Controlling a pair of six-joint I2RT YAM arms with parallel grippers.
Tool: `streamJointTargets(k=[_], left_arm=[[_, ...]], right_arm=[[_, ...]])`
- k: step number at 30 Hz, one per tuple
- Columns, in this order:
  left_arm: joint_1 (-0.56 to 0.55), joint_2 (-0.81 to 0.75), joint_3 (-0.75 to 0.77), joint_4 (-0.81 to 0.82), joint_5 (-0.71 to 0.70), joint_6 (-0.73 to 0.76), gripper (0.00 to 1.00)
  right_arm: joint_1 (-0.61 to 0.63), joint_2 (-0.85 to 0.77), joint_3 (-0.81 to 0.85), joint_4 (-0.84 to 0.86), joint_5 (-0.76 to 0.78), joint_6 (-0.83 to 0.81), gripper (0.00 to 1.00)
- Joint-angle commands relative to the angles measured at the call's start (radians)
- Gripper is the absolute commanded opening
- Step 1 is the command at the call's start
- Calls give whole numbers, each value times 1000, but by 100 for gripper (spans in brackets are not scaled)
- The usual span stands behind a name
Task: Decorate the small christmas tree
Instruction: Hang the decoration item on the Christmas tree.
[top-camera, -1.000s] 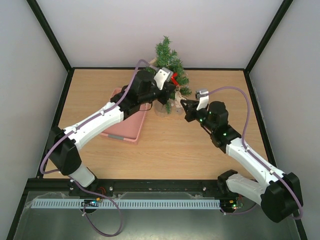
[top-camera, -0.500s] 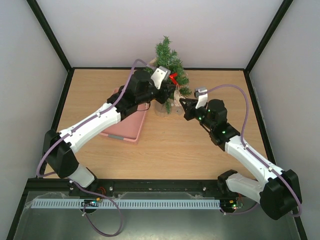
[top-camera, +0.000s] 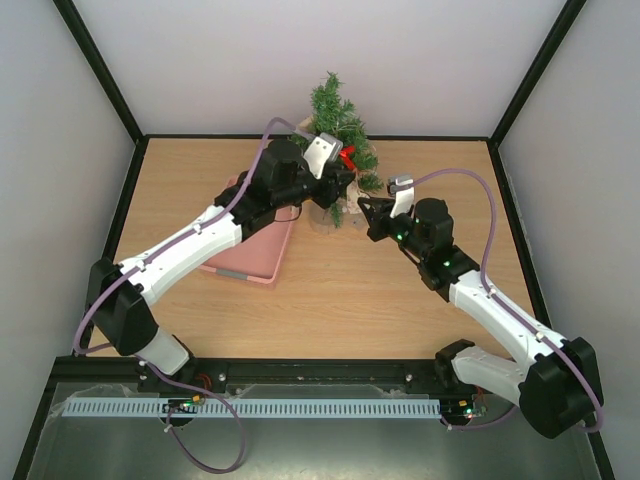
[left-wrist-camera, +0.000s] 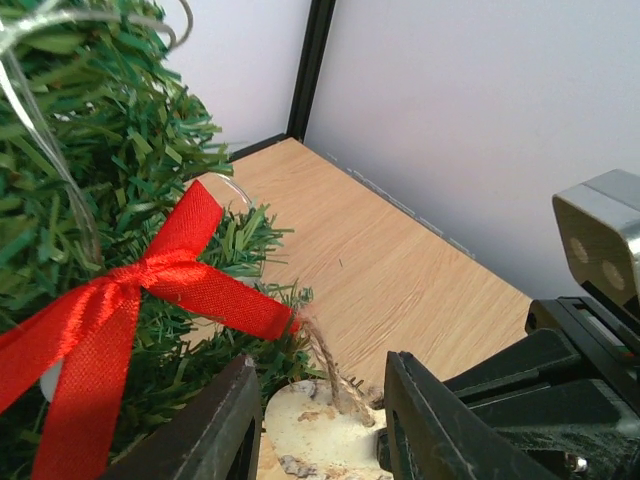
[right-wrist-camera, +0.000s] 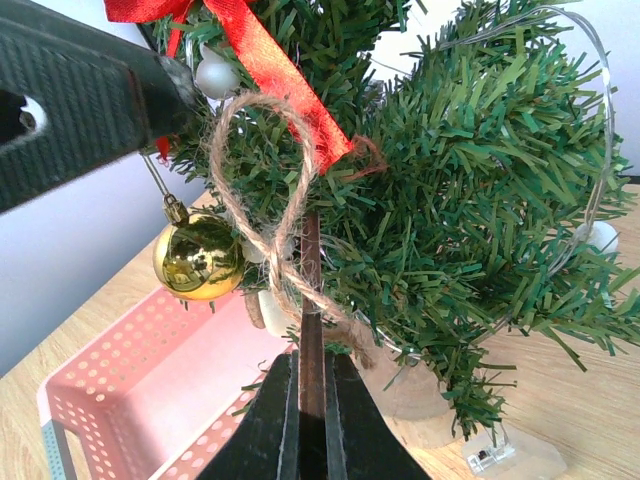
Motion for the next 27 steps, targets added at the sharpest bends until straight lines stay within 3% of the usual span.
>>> streamJointTargets(k=[1, 18, 27], left_arm=[[6, 28, 32, -10, 21, -13, 36], [7, 57, 67, -27, 1, 1, 23], [9, 70, 95, -50, -8, 13, 3]], right_arm=[[-3, 3, 23, 22, -19, -10, 2], [-3, 12, 23, 31, -27, -11, 2], [-3, 14, 23, 32, -22, -16, 2]])
